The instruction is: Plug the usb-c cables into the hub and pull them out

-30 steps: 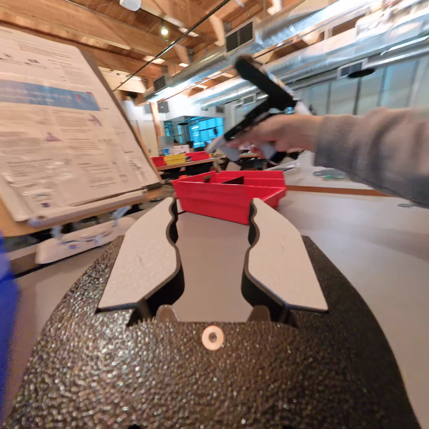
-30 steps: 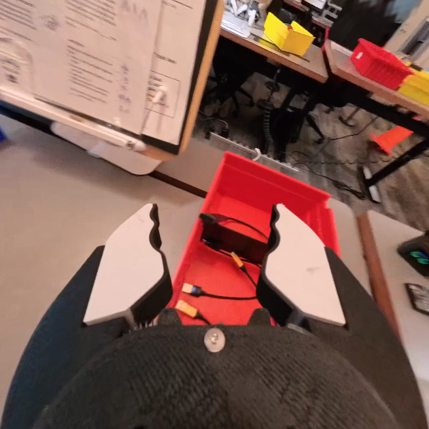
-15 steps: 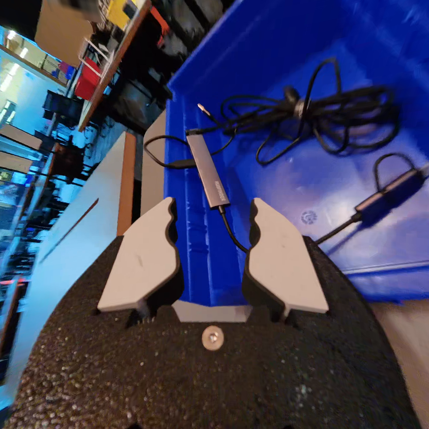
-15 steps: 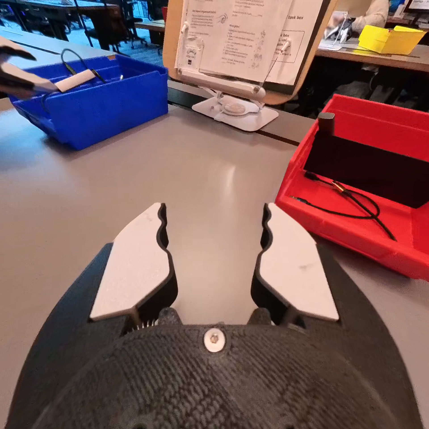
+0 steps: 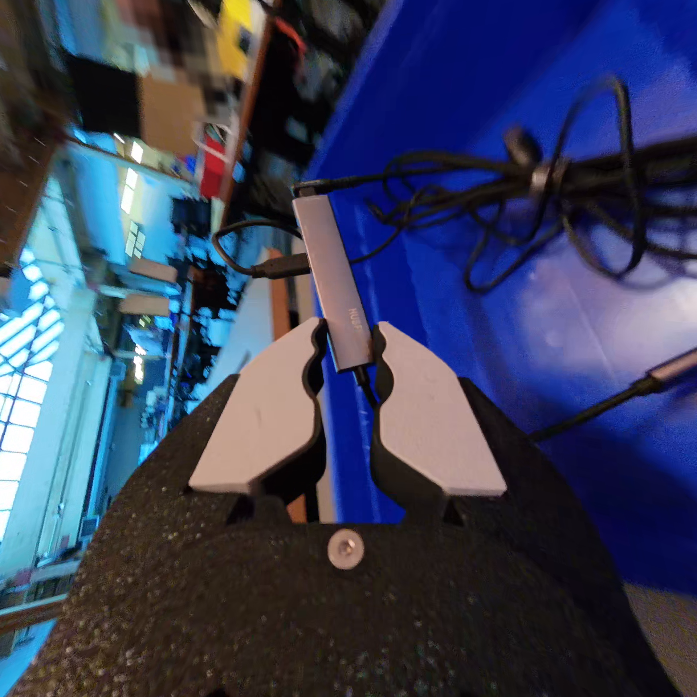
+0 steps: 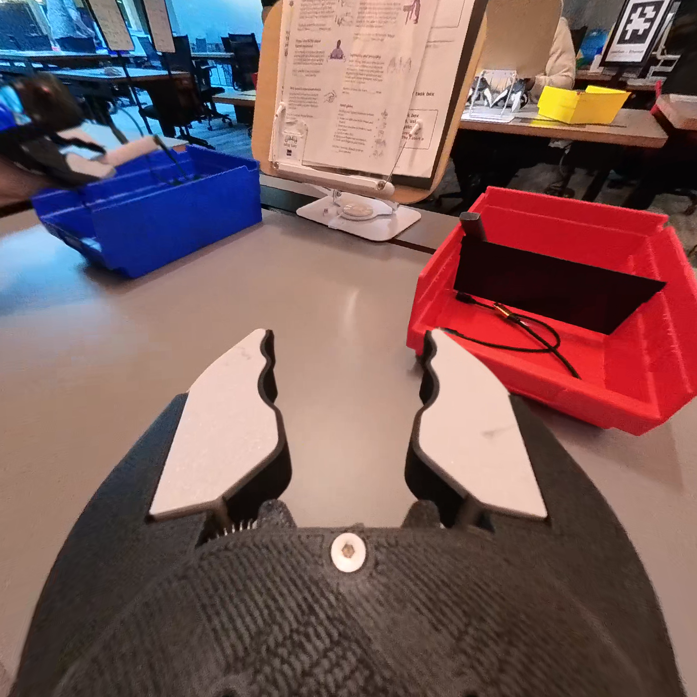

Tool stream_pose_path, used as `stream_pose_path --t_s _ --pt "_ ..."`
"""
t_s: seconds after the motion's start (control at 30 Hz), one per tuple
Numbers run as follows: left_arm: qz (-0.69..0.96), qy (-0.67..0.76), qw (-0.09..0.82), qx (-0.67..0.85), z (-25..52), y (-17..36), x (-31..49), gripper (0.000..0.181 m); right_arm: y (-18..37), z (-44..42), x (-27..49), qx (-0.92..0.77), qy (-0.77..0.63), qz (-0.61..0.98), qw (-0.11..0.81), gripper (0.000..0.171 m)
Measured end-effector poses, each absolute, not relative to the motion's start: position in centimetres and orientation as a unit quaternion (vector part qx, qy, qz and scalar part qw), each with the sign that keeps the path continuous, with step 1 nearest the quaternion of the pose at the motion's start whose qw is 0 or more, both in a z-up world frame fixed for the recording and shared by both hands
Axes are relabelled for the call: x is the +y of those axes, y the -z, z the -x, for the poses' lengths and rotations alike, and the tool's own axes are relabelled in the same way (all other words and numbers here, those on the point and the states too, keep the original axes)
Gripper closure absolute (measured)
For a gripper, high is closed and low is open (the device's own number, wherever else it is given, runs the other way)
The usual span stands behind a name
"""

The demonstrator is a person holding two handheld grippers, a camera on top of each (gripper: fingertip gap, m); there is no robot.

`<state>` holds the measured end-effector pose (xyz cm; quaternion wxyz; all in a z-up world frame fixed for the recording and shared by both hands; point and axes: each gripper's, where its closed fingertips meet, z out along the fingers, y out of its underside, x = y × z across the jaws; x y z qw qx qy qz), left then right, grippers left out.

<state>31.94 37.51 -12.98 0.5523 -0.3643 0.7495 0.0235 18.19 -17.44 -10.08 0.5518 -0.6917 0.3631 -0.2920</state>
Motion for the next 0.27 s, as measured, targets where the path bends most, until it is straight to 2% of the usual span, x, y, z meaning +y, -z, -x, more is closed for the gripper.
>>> stream_pose_path --t_s 0.03,0.13,0.17,0.27 --pt "0.346 -0.006 0.578 0.739 -31.6 10.4 36.3 0.16 9.8 -18.2 -17.6 0.363 0.296 0.688 0.555 0.097" --pt "0.276 0.048 0.651 0.706 -29.8 2.2 31.7 0.161 8.7 -17.9 -17.0 0.355 0.289 0.67 0.584 0.102" --pt "0.248 0.073 0.675 0.691 -28.9 -0.6 29.9 0.181 8.3 -17.7 -16.6 0.348 0.284 0.666 0.596 0.102" --pt "0.168 0.16 0.728 0.645 -24.8 -9.3 23.8 0.181 6.7 -16.7 -14.9 0.309 0.286 0.66 0.622 0.104"
